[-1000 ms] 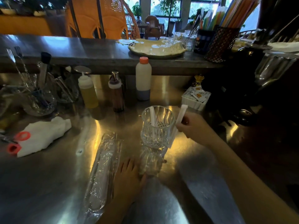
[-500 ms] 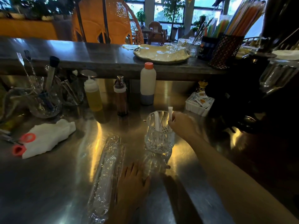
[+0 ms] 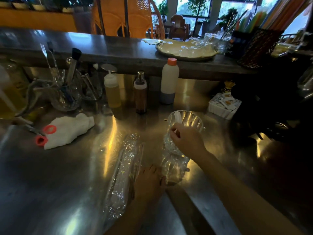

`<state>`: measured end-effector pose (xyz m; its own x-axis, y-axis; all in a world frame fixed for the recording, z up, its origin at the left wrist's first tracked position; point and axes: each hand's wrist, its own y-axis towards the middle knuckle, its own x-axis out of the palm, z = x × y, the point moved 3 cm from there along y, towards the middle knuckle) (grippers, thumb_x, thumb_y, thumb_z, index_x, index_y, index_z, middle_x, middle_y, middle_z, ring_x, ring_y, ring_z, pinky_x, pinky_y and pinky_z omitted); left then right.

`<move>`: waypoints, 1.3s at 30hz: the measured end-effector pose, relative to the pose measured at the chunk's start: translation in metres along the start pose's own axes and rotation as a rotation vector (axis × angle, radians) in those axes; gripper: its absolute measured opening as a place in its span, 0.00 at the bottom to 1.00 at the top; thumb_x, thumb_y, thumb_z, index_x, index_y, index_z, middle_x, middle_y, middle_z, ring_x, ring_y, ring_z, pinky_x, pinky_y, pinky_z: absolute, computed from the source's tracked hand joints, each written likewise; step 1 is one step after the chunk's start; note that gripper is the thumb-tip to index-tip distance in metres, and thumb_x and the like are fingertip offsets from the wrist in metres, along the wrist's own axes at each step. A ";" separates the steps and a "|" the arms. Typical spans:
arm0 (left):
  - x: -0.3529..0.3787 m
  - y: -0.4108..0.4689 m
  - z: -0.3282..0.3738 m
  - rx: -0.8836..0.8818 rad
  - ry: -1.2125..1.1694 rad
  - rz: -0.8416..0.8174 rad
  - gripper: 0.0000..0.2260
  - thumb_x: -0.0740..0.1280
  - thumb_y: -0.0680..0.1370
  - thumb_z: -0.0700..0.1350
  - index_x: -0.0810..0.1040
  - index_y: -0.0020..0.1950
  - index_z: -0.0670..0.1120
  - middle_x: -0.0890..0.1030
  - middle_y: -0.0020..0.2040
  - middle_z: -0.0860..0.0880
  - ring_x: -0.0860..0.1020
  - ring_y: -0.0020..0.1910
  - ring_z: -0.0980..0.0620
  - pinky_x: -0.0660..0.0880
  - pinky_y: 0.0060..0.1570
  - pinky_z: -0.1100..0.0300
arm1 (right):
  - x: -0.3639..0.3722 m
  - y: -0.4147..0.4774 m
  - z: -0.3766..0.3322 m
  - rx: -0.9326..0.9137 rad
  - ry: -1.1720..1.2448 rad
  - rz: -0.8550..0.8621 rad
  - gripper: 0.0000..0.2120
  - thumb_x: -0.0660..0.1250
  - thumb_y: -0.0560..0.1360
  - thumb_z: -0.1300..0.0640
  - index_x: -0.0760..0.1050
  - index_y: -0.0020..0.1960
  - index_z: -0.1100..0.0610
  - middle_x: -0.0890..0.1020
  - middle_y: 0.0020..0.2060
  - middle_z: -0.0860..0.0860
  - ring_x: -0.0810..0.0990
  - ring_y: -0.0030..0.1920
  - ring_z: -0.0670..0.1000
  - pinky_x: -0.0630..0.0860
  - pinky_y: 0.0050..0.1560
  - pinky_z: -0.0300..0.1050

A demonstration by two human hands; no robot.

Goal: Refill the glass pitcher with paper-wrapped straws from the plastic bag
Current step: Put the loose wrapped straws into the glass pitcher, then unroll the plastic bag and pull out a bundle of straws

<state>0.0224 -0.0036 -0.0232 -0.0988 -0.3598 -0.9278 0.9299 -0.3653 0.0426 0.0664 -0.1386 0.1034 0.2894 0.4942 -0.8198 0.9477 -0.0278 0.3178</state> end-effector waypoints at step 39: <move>-0.095 -0.046 -0.110 -0.587 -0.200 0.261 0.21 0.66 0.74 0.40 0.67 0.66 0.42 0.75 0.61 0.39 0.77 0.51 0.43 0.75 0.51 0.51 | 0.121 -0.077 -0.025 -0.481 -0.215 -0.249 0.07 0.69 0.70 0.54 0.80 0.48 0.53 0.85 0.49 0.47 0.83 0.45 0.47 0.78 0.45 0.43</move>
<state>0.0277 0.1422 0.0221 0.1442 -0.5460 -0.8253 0.9650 0.2621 -0.0048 0.0249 -0.0547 -0.0081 0.1342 0.2459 -0.9599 0.8378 0.4892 0.2425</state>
